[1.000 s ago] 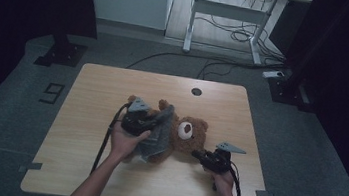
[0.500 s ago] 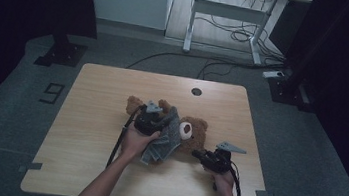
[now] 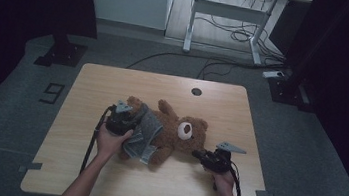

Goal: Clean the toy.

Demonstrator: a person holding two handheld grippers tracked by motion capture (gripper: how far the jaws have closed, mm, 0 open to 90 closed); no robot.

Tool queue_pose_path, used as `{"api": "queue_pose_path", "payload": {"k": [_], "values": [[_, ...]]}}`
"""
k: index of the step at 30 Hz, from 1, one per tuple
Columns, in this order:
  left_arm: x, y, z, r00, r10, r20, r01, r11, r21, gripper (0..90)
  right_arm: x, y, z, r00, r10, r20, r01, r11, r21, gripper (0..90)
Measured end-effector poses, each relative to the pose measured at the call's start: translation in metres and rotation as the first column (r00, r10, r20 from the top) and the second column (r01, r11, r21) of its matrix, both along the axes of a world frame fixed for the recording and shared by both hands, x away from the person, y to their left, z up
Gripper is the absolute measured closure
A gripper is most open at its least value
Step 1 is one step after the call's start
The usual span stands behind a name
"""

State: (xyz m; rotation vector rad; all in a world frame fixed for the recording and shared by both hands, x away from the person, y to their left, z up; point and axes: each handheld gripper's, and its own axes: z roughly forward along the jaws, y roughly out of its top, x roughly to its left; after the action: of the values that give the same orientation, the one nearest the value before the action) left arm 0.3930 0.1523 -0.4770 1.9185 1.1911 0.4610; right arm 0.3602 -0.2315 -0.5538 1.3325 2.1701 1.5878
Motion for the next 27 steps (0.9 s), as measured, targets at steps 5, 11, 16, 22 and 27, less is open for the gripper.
{"api": "queue_pose_path", "payload": {"k": [5,11,16,22,27], "values": [[-0.001,0.01,-0.013,0.9995,0.017,-0.028,-0.017,0.9999,-0.004,78.2,0.0,0.0,0.0,1.0,0.001,0.001,-0.001,1.0,-0.001,66.1],[-0.004,0.026,-0.03,0.9972,0.036,-0.065,-0.033,0.9985,0.044,78.2,0.0,0.0,0.0,1.0,0.003,-0.001,-0.003,1.0,-0.003,66.1],[-0.009,0.043,-0.039,0.9937,0.062,-0.093,-0.057,0.9967,0.058,78.2,0.0,0.0,0.0,1.0,0.0,-0.002,0.0,1.0,-0.007,66.1],[-0.019,0.05,-0.018,0.9978,0.053,-0.039,-0.052,0.9985,0.013,78.1,0.0,0.0,0.0,1.0,-0.006,-0.005,0.006,1.0,-0.005,66.2],[-0.023,0.036,0.003,0.9999,0.013,0.011,-0.012,0.9999,-0.008,78.0,0.0,0.0,0.0,1.0,-0.007,-0.005,0.007,1.0,-0.006,66.2]]}}
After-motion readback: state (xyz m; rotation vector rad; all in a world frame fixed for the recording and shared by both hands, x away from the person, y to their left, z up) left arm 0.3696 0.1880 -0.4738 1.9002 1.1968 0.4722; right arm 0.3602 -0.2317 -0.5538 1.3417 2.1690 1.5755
